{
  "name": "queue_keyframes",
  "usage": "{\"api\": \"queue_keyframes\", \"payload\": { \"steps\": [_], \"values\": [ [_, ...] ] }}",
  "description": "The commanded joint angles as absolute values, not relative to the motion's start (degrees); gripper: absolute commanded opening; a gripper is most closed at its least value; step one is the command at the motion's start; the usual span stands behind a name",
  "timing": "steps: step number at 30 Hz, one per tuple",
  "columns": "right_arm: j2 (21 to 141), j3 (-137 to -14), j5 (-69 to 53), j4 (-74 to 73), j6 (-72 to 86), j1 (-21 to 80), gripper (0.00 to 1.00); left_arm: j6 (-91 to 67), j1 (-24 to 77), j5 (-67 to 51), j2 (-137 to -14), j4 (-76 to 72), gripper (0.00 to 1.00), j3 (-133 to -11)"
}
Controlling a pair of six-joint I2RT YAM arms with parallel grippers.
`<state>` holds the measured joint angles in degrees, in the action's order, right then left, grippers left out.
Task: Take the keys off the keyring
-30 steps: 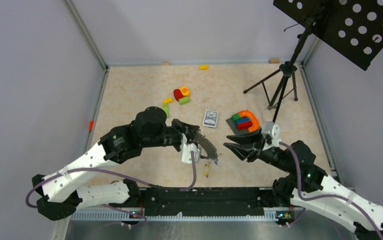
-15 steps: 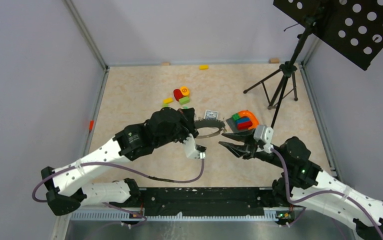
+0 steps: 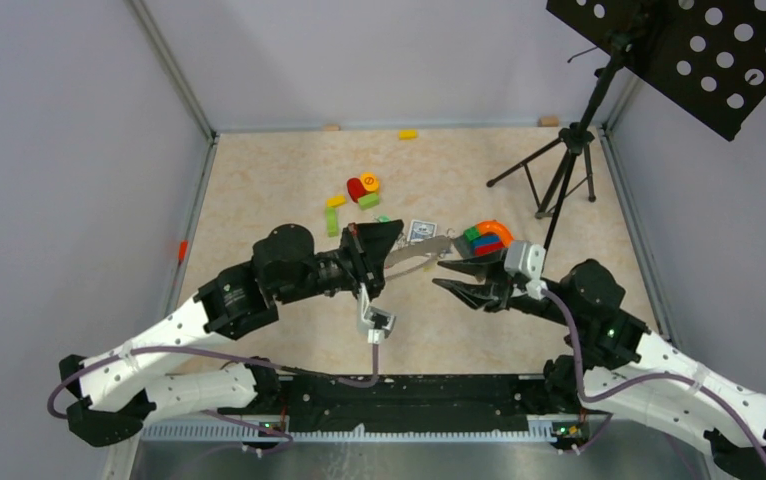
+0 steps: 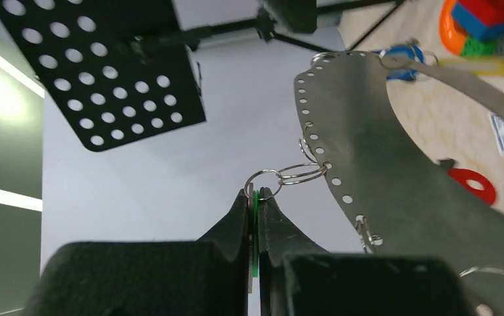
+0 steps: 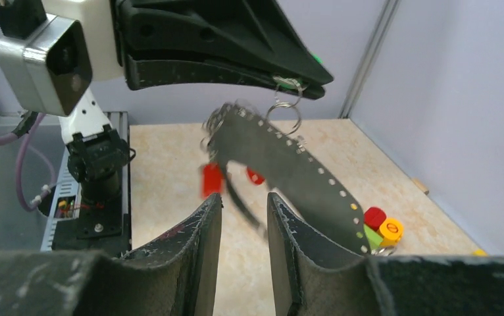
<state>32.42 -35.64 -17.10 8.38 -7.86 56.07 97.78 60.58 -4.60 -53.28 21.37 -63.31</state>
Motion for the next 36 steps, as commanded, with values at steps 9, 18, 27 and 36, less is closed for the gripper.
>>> {"api": "queue_keyframes", "payload": {
  "steps": [9, 18, 27, 36],
  "values": [
    [32.6, -49.9, -19.7, 3.5, -5.0, 56.2, 0.31, 92.1, 61.0, -22.6, -48.4, 15.0, 0.0, -64.3],
    [35.8, -53.2, -20.0, 2.2, -2.6, 56.2, 0.3, 93.1, 61.0, -23.2, -49.1, 15.3, 0.0, -63.8],
    [40.4, -52.7, -18.7, 4.4, -0.4, 56.2, 0.29, 93.3, 61.0, -24.0, -49.2, 15.6, 0.0, -63.9],
    [42.4, -50.7, -21.1, 9.7, 3.8, 56.2, 0.28, 93.2, 61.0, -24.5, -49.6, 15.7, 0.0, -64.1]
  ]
}}
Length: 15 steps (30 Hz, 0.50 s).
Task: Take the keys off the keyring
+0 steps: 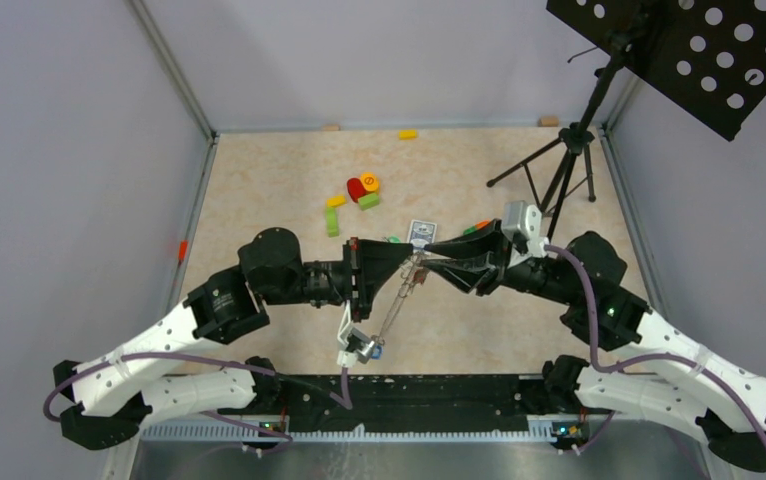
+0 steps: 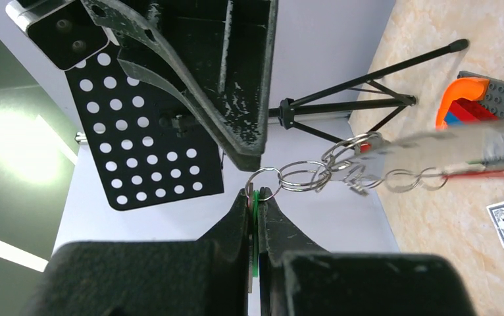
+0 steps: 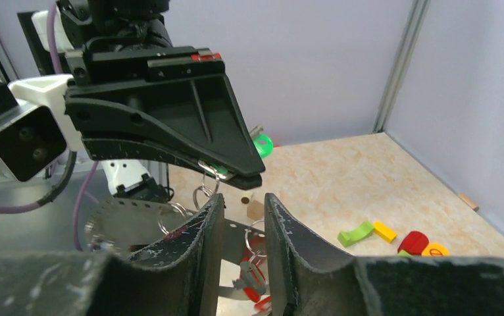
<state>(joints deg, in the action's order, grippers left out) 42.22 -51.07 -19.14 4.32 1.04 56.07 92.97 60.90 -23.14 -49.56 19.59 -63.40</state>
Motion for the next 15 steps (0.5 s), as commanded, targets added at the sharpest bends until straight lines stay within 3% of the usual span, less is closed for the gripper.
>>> {"api": "queue_keyframes", "payload": {
  "steps": [1, 15],
  "values": [
    [42.4, -50.4, -21.4, 10.3, 4.2, 56.2, 0.28, 93.2, 61.0, -24.5, -49.7, 15.8, 0.0, -64.2],
    [43.5, -47.3, -24.4, 10.4, 5.5, 56.2, 0.27, 93.3, 61.0, -24.5, -50.4, 15.9, 0.0, -64.6]
  ]
}}
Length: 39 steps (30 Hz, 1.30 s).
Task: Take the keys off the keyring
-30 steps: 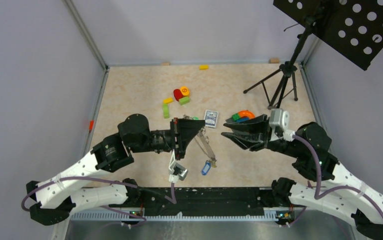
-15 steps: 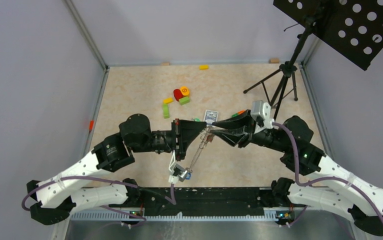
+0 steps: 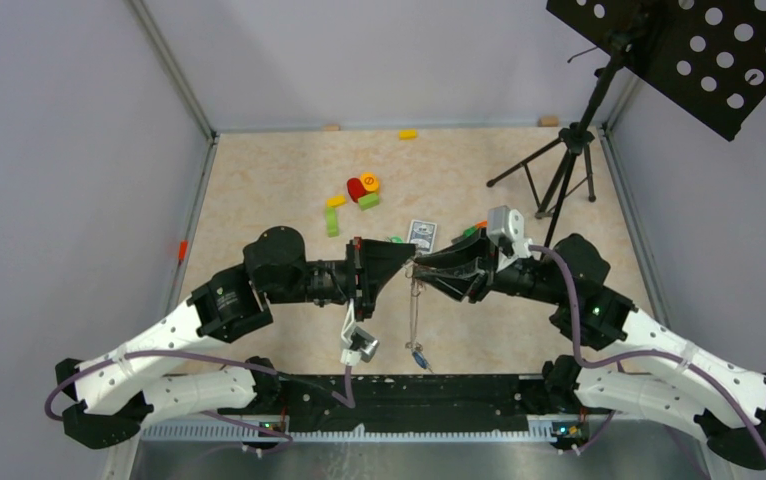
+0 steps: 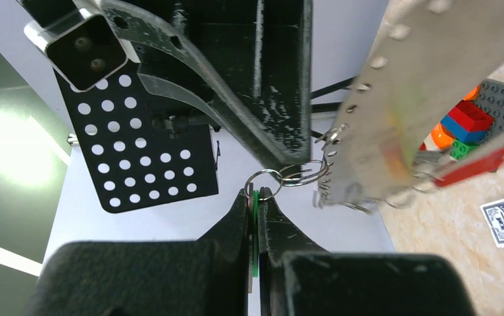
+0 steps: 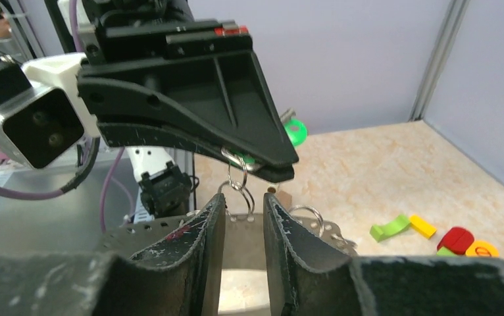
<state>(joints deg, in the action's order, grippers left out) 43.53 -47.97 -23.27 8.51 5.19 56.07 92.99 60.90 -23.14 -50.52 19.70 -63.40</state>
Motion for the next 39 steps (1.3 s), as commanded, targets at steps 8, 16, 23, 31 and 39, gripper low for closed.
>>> {"api": "queue_keyframes", "payload": {
  "steps": [8, 16, 23, 31, 39],
  "values": [
    [44.1, -46.0, -24.3, 12.7, 5.6, 56.2, 0.26, 93.3, 61.0, -24.9, -50.6, 16.0, 0.0, -64.8],
    [45.0, -44.8, -25.7, 16.9, 7.5, 56.2, 0.24, 93.2, 61.0, -24.9, -50.8, 16.2, 0.0, -64.7],
    [45.3, -44.5, -25.9, 17.6, 7.8, 56.2, 0.11, 93.1, 61.0, -24.7, -50.8, 16.2, 0.0, -64.8],
    [44.8, -44.1, -25.4, 16.1, 6.9, 56.2, 0.1, 93.3, 61.0, -24.2, -50.9, 16.2, 0.0, -65.1],
    [44.4, -43.9, -26.0, 15.3, 6.8, 56.3, 0.1, 93.3, 61.0, -23.7, -50.5, 16.3, 0.0, -65.3]
  ]
}}
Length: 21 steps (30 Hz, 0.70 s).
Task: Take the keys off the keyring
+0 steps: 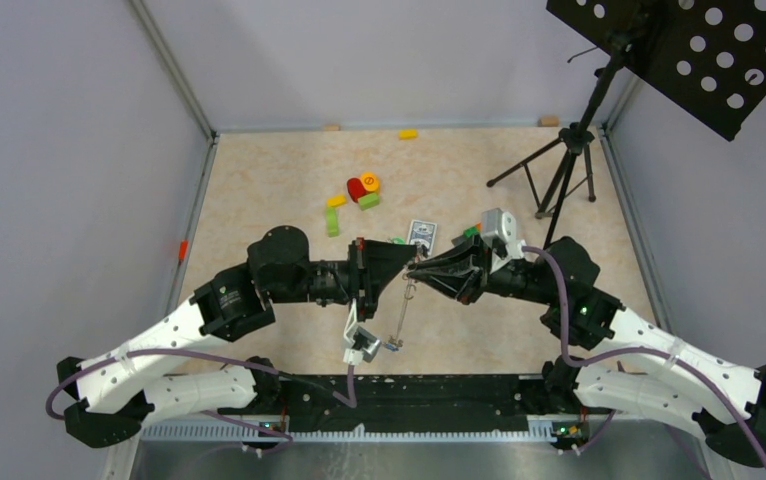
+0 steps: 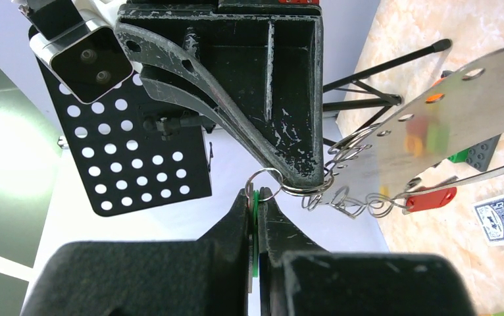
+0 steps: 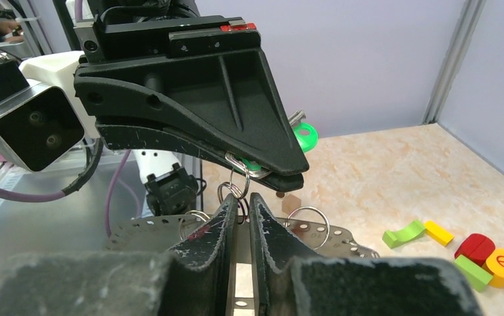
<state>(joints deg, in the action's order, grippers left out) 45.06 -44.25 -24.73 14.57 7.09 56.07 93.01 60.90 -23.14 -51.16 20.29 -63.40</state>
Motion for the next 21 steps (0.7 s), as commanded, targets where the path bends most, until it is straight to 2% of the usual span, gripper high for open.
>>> {"api": "queue_keyframes", "payload": {
  "steps": [1, 10, 12, 15, 21],
  "values": [
    [44.4, -43.8, -26.1, 15.4, 6.8, 56.2, 0.11, 93.3, 61.0, -23.7, -50.5, 16.3, 0.0, -65.3],
    [43.9, -43.7, -26.8, 15.4, 7.1, 56.2, 0.15, 93.3, 61.0, -23.6, -50.6, 16.4, 0.0, -65.3],
    [43.7, -43.6, -26.8, 15.4, 7.0, 56.2, 0.11, 93.4, 61.0, -23.6, -50.6, 16.5, 0.0, -65.3],
    [43.3, -43.3, -27.3, 15.6, 7.0, 56.2, 0.01, 93.3, 61.0, -23.5, -50.5, 16.6, 0.0, -65.3],
    [42.7, -43.0, -27.2, 15.1, 7.0, 56.2, 0.0, 93.3, 61.0, -23.4, -50.4, 16.6, 0.0, -65.4]
  ]
}}
